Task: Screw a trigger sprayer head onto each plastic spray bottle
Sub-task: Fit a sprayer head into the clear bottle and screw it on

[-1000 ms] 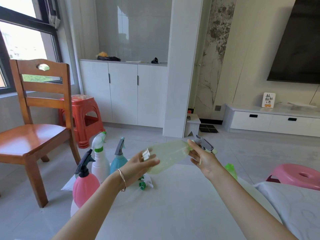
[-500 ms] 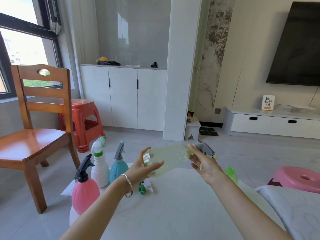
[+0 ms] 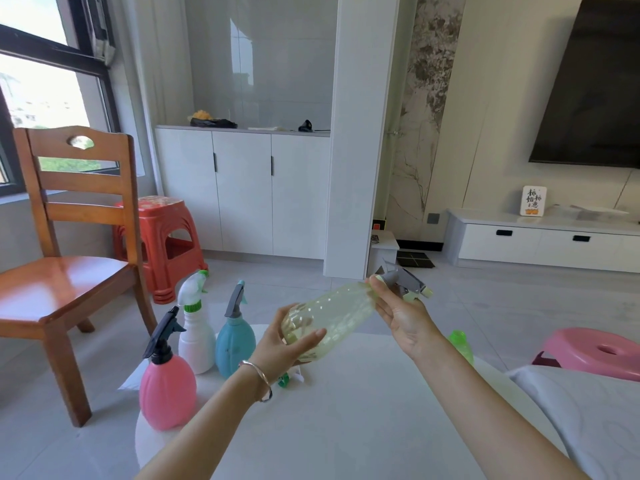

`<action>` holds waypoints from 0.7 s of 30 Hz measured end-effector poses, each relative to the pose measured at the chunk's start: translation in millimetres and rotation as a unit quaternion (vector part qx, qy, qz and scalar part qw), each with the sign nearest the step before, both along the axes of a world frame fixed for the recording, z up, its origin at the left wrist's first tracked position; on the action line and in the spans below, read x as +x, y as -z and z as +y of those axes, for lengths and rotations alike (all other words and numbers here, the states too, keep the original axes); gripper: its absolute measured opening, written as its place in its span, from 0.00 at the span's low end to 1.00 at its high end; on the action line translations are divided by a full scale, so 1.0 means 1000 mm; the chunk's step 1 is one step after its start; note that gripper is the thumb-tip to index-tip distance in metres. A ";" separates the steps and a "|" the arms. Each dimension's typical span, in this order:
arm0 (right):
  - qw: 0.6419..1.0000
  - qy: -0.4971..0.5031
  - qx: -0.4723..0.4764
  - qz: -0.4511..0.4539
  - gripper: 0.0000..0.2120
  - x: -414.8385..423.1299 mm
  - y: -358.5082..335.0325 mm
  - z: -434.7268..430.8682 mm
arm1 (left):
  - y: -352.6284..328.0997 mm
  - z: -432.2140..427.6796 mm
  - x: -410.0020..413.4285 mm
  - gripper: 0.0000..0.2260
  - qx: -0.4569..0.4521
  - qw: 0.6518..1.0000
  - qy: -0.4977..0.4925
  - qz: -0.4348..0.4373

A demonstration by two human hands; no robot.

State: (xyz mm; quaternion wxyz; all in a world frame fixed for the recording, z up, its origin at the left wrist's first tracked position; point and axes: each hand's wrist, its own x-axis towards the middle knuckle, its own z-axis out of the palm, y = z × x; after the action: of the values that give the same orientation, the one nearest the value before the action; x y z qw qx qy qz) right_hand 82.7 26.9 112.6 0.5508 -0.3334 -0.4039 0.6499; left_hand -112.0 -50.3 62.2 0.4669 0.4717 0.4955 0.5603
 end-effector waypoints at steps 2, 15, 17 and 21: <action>1.000 0.005 0.008 -0.015 0.17 0.002 -0.001 0.000 | -0.003 -0.001 -0.003 0.31 -0.009 0.999 0.015 0.040; 0.967 -0.131 0.130 -0.178 0.08 -0.021 -0.007 -0.018 | -0.011 -0.007 0.001 0.27 -0.013 0.962 0.134 0.238; 0.965 -0.122 0.142 -0.185 0.09 -0.027 -0.005 -0.020 | -0.007 -0.009 -0.002 0.28 0.003 0.966 0.101 0.237; 0.956 -0.158 0.141 -0.202 0.16 -0.035 -0.006 -0.023 | -0.002 -0.019 -0.005 0.31 0.007 0.970 0.051 0.237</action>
State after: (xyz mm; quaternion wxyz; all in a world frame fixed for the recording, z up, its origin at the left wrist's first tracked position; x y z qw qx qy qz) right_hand 47.8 4.2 118.2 0.3891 -0.3083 -0.6418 0.5845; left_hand -117.3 -69.1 64.6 0.3609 0.6190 0.5635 0.4112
